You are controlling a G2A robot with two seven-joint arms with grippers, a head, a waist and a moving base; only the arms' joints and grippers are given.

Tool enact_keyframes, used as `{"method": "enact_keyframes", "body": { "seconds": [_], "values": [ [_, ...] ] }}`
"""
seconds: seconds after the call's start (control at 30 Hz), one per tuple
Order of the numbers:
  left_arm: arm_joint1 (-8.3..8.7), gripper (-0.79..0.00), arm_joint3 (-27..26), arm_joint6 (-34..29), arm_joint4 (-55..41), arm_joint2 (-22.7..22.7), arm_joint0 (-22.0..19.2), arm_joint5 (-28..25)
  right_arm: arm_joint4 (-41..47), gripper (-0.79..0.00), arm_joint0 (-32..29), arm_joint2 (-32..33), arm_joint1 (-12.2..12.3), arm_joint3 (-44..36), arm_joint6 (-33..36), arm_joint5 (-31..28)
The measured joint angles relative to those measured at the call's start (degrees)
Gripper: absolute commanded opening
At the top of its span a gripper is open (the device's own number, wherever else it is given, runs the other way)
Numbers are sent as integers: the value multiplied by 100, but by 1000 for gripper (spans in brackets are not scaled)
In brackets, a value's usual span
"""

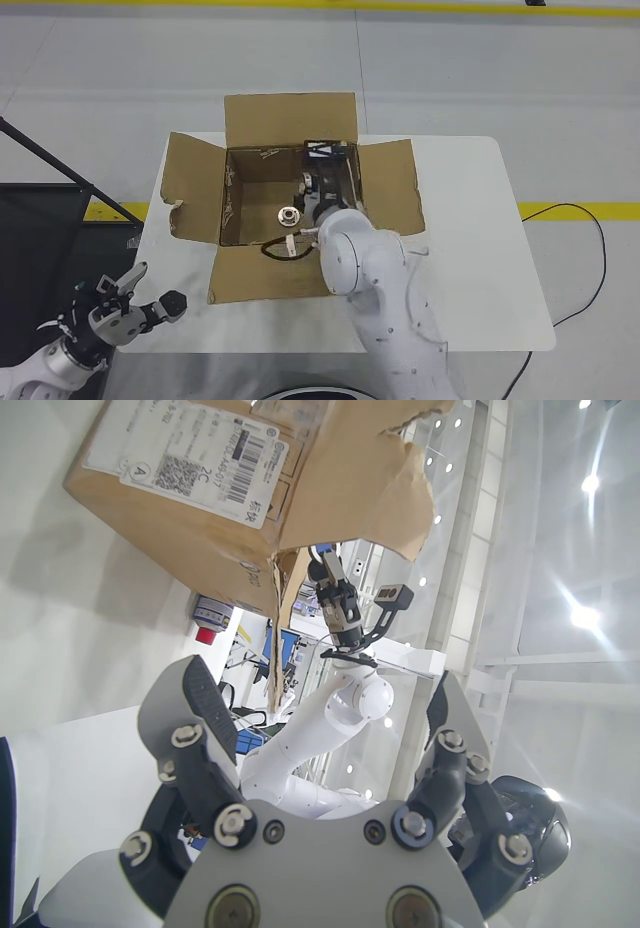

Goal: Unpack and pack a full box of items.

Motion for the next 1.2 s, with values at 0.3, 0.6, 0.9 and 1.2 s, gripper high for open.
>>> {"method": "enact_keyframes", "body": {
  "seconds": [0.3,0.6,0.9,1.2],
  "values": [
    [25,0,9,-83,93,107,-133,106,-382,-785,-307,-67,36,-420,135,-43],
    [25,0,9,-82,91,105,-131,104,-375,-785,-322,-61,36,-426,118,-44],
    [25,0,9,-82,91,105,-131,104,-575,-785,-775,480,165,-1669,-31,-834],
    [25,0,9,-82,91,105,-131,104,-1602,-785,-1461,1915,347,-2892,428,-1336]
  ]
}}
